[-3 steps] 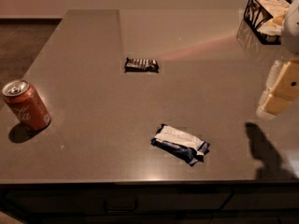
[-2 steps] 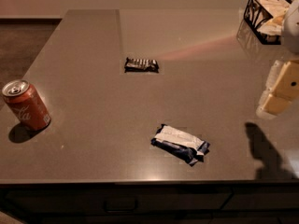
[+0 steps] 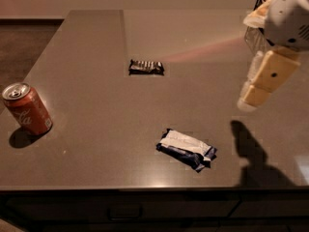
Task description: Knock coke can over
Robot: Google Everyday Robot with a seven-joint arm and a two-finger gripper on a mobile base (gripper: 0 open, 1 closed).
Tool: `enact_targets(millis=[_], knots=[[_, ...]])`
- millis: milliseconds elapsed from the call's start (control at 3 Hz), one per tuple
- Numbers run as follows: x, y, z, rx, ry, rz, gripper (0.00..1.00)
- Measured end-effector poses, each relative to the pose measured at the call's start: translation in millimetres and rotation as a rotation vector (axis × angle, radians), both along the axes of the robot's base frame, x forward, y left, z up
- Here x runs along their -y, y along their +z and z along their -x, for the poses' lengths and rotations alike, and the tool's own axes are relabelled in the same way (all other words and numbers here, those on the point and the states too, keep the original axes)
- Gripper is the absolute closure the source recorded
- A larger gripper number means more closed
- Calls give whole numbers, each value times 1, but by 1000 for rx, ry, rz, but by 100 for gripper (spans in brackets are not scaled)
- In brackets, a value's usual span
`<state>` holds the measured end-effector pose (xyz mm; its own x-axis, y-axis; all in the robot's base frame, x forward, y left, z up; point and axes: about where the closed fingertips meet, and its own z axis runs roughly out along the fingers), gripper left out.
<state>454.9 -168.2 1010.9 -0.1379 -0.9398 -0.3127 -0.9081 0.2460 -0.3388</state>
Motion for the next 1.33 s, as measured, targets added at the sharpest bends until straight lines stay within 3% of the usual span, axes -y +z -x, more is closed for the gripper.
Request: enact_targets(millis=[667,1333], knots=[[-78,-1,-37,29,80,-117,0],[-177,-22,-63,8,154,-227,0]])
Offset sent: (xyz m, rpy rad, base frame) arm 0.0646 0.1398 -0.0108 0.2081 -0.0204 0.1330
